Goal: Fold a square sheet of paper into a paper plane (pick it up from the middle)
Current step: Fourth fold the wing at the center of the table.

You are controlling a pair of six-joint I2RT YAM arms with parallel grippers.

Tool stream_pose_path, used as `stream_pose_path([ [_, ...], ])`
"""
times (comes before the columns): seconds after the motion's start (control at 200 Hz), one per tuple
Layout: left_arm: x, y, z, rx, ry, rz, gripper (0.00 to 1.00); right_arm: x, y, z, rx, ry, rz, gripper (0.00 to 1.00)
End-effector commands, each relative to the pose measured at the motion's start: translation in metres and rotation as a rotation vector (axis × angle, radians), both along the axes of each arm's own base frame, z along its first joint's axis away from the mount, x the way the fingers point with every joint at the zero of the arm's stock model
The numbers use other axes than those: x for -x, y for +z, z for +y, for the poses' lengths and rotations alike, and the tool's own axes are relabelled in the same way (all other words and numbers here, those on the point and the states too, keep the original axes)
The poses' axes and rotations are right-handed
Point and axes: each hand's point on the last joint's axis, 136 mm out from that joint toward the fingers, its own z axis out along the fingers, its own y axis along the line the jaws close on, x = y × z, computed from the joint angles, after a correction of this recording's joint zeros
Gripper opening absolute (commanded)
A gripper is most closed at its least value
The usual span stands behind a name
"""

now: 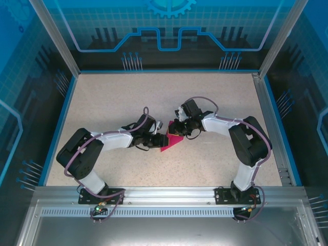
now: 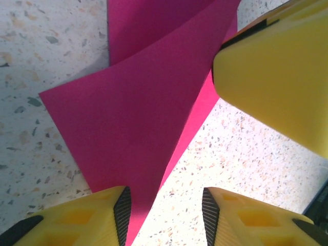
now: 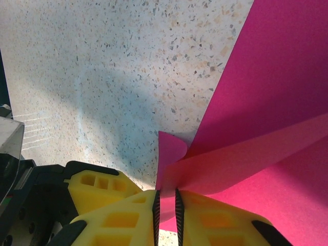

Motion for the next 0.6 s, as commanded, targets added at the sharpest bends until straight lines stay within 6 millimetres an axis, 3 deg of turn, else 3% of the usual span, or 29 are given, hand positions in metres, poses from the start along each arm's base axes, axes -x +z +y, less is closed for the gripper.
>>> stream_pose_path([
  [0.0,-0.002,0.009,0.0,-0.051,-0.015,-0.063,0.46,-0.003,0.004,0.001,-0.008,-0.007,0.003,0.19],
  [0.25,0.0,0.0,-0.002,-0.137,-0.028,-0.079,0.46,-0.002,0.01,0.001,-0.017,-0.007,-0.006,0.19],
  [0.595,-0.002,-0.003,-0.014,-0.228,-0.074,-0.125,0.38,0.0,0.015,0.001,-0.029,-0.006,-0.012,0.2],
])
